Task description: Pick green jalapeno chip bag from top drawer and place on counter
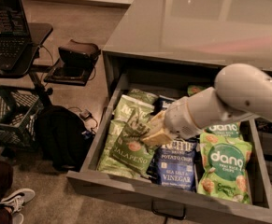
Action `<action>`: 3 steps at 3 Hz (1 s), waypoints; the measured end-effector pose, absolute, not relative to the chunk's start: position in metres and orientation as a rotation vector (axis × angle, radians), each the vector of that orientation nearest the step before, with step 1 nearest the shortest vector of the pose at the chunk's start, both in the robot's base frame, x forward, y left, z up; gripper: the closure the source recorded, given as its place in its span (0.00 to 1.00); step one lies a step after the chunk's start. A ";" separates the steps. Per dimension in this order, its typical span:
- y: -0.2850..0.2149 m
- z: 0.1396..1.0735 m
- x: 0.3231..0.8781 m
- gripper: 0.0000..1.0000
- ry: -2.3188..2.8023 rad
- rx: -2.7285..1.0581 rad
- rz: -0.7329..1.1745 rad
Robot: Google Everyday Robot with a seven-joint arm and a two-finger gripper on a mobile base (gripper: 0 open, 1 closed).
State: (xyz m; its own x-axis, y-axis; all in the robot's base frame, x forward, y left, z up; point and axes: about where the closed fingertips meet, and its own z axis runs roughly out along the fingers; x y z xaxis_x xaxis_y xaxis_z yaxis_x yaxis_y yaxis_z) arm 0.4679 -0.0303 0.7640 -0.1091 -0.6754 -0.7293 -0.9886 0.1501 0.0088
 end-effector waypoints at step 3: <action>-0.083 0.937 0.442 1.00 1.886 -1.373 0.521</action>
Offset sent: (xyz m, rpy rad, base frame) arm -0.0322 -0.0733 0.1856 0.0150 -0.1046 -0.2646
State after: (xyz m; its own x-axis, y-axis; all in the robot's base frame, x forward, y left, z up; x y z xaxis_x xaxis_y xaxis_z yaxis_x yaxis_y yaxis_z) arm 0.4421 -0.0828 0.9369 -0.1595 -0.6357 -0.7552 -0.9334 0.3463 -0.0943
